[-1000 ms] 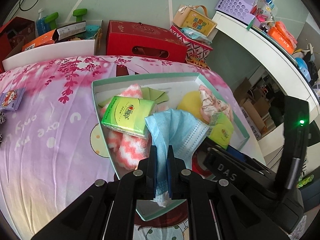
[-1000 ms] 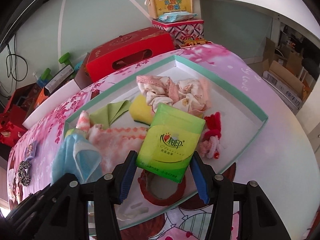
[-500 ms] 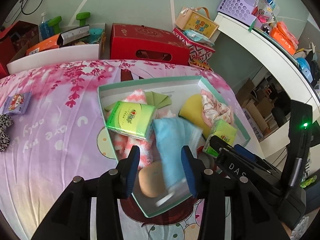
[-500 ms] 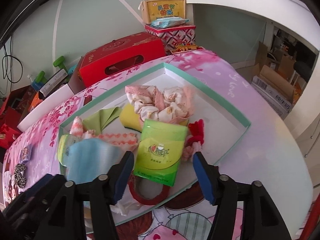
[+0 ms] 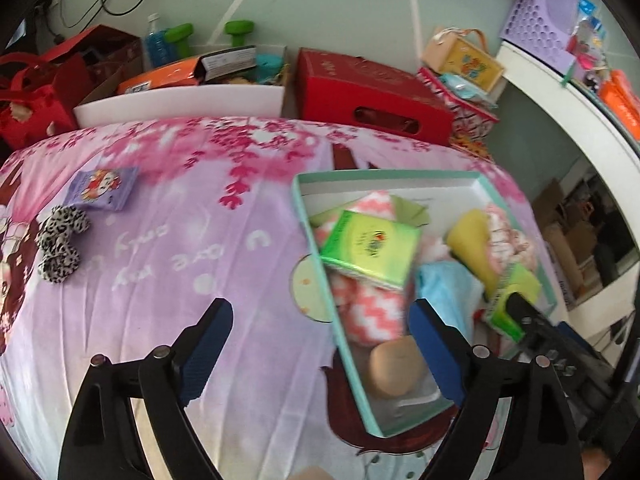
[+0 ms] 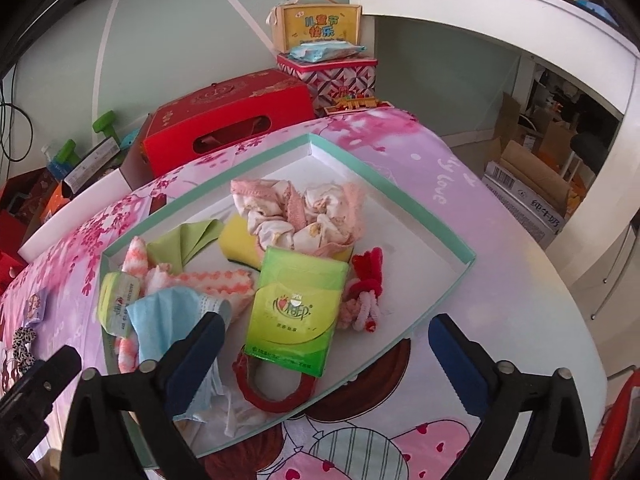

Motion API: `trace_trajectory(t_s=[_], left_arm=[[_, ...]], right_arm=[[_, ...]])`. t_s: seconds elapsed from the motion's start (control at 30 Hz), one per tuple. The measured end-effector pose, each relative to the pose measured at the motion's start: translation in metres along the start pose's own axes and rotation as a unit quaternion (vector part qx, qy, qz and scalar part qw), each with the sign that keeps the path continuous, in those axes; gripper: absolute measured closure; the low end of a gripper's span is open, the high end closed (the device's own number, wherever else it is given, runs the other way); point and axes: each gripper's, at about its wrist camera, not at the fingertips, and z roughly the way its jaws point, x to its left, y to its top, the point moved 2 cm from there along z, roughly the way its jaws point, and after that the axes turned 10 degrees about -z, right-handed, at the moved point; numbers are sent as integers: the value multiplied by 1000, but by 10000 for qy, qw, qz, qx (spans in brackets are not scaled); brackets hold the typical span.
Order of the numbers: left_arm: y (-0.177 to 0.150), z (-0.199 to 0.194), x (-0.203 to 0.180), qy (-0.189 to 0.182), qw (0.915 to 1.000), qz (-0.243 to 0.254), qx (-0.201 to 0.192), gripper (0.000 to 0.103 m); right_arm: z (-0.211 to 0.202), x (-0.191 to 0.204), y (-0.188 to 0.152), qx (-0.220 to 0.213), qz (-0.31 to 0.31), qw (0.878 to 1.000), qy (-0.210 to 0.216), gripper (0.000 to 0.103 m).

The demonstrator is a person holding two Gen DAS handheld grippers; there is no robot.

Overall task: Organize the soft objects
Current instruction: 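Open both grippers to drop the mask and tissue pack into the tray, then move both open grippers toward the leopard scrunchie and purple wipes packet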

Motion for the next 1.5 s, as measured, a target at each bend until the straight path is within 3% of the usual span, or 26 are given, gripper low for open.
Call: trace_trajectory(t_s=[0.67,1.0,1.5], left_arm=[[4,2,35,461,9984,-313,114,12],[21,-20,96,773,9925,-931,-196,12],[33,-54,165,1130,9815,-1424,-605,12]], right_arm=[[-19,9,7,-228,22,9997,35,0],[-41,58,15,-537,-392,9964,522,0],[-42,146,10,-487,-1030,9891,937,0]])
